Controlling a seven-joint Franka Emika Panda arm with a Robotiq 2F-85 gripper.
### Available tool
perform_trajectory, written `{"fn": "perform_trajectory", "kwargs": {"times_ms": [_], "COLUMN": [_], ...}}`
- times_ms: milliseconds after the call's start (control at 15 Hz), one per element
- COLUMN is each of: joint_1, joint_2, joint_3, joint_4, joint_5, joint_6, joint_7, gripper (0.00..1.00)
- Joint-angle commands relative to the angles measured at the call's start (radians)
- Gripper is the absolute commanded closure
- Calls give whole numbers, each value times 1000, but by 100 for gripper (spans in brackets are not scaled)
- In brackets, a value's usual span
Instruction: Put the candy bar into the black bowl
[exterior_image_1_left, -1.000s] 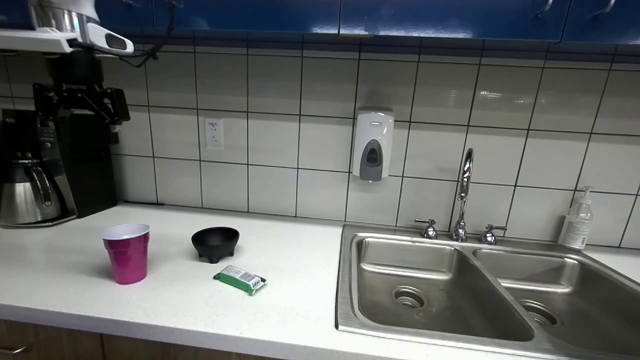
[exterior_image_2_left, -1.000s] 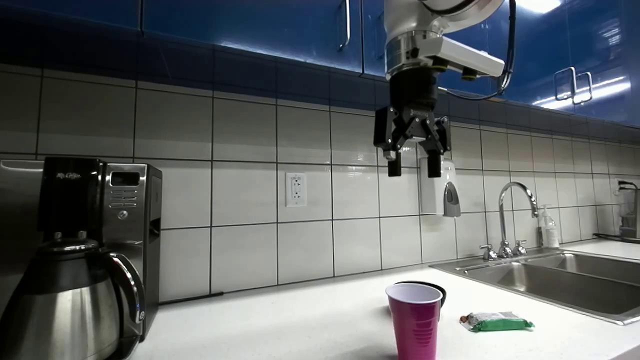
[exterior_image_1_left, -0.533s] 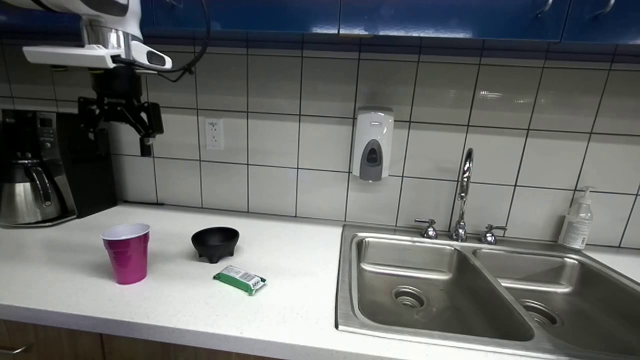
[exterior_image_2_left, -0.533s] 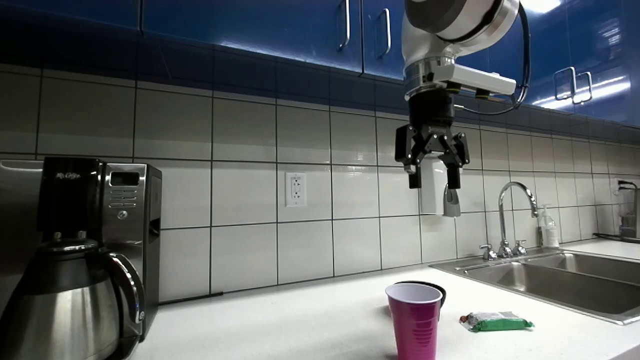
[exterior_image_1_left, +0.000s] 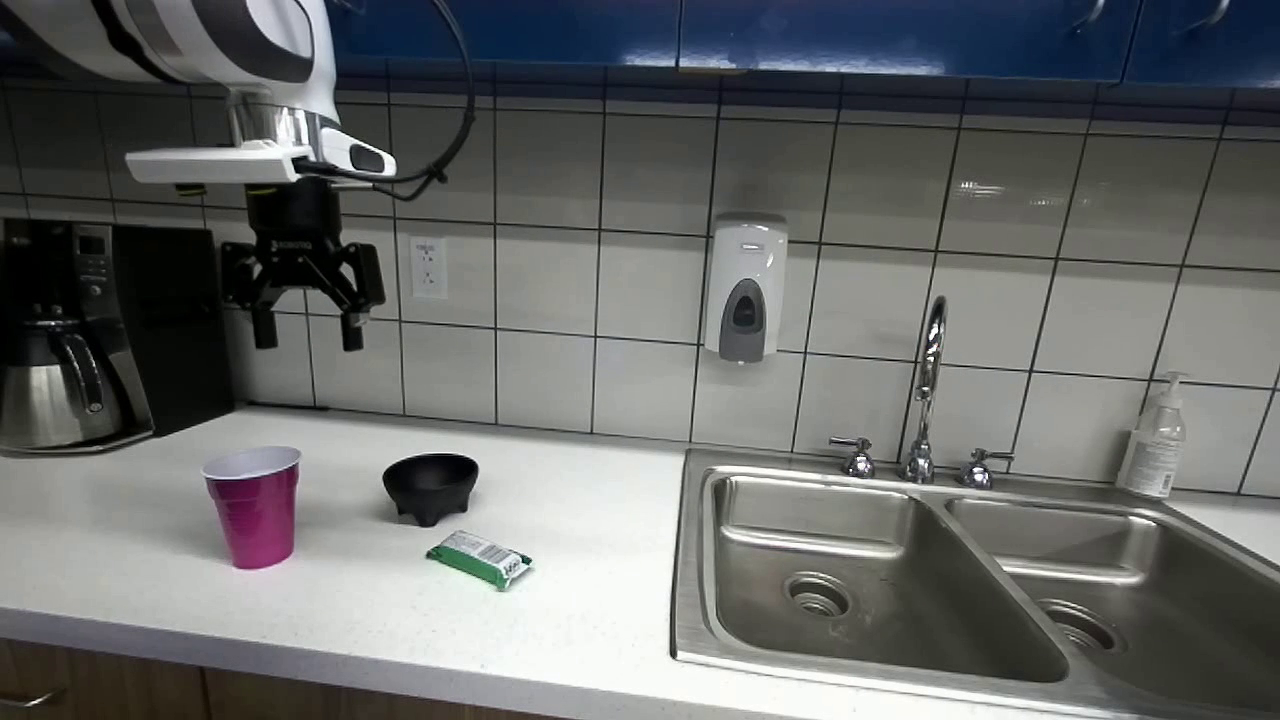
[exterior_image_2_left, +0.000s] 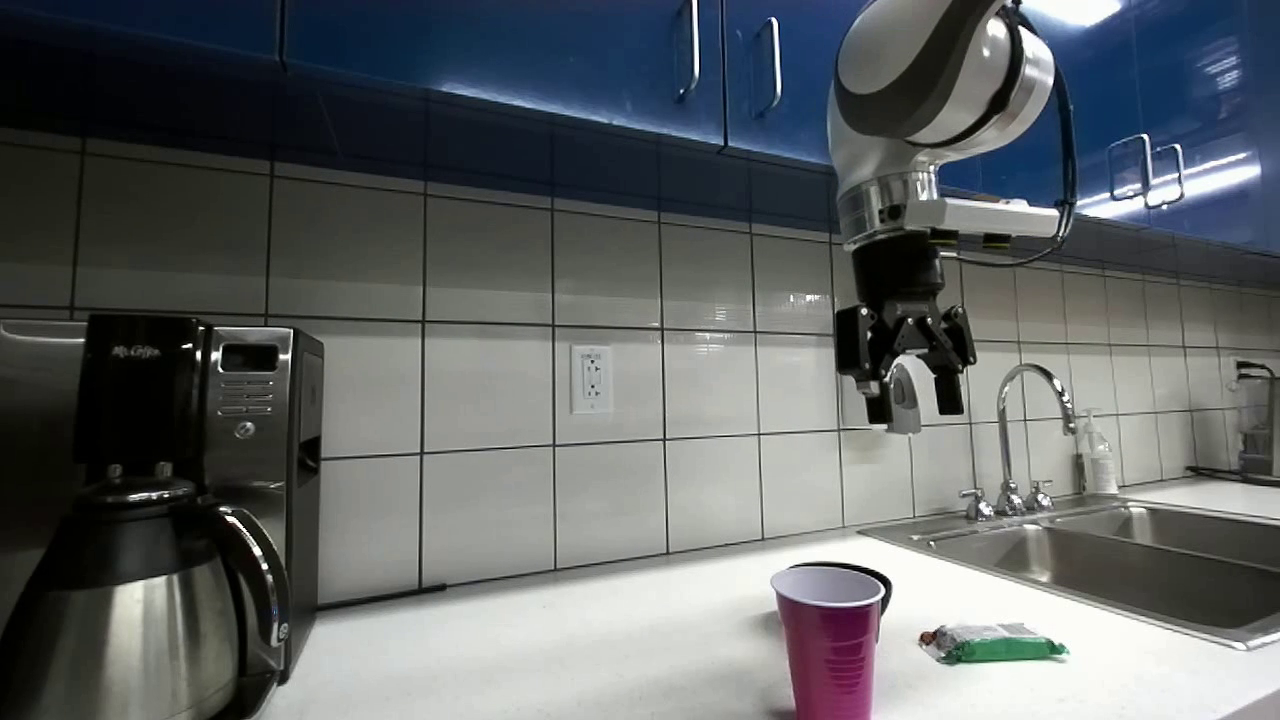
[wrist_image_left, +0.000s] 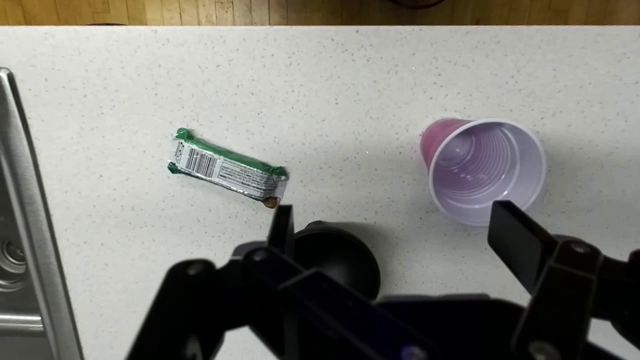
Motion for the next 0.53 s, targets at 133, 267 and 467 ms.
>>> {"fn": "perform_trajectory", "kwargs": {"times_ms": [133,267,467], "joint_1": [-22,-29,-39], "joint_2": [31,45,69], "joint_3": [-52,-74,-110], "joint_4": [-42,-47,-41], "joint_5": [-20,-24,-43], "joint_6": [80,98,108], "joint_7": [-134,-186,-288], "gripper": [0,0,0]}}
